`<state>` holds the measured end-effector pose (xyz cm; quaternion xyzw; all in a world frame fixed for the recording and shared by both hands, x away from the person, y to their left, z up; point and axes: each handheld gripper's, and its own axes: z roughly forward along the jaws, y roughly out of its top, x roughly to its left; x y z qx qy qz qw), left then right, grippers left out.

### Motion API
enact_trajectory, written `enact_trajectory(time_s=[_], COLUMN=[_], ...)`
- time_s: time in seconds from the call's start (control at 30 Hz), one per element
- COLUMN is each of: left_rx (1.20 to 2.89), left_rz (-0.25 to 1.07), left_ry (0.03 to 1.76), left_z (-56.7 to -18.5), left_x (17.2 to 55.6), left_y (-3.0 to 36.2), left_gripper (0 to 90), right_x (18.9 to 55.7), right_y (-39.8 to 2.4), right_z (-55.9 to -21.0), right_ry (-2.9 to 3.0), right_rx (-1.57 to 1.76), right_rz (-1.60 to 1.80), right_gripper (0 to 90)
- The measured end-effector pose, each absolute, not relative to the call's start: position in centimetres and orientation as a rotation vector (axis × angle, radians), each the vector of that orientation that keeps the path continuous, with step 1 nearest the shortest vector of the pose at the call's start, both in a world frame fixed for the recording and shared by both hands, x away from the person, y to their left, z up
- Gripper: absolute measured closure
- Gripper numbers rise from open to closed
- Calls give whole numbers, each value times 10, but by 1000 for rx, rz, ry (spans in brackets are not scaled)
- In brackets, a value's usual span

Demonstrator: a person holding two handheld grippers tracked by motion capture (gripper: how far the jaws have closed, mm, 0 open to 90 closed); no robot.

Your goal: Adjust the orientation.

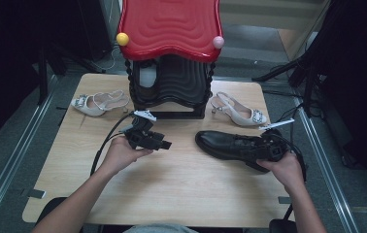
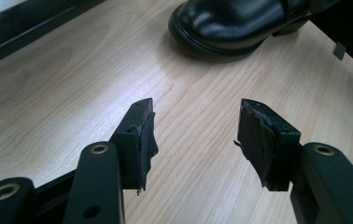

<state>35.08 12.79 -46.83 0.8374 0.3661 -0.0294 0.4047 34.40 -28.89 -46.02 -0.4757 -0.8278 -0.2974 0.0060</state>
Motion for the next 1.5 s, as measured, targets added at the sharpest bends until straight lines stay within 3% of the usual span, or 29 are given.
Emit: enact_trajectory(time_s=[0.07,0.17,0.27,0.5,0.7,1.13,1.5], left_rx=[2106,2108,2113,2102,2077,2077,2057], left_rz=[-72,-71,-72,-61,-72,-42,-3], left_ry=[921,918,887,868,885,916,970], left_z=[-468,-467,-465,-462,-462,-467,-472], left_x=[351,350,348,345,342,332,325], left_y=[129,129,129,132,137,143,146], left_gripper=[464,482,608,740,801,802,711], right_x=[347,350,350,346,347,362,367], right_y=[-284,-285,-286,-275,-256,-188,-148], right_z=[-461,-460,-460,-456,-448,-448,-451], right_ry=[-2605,-2557,-2485,-2431,-2438,-2480,-2500], right_rx=[-1465,-1444,-1400,-1394,-1333,-1190,-1146], right_rz=[-909,-920,-952,-974,-1004,-999,-980], right_gripper=[635,750,838,847,846,844,842])
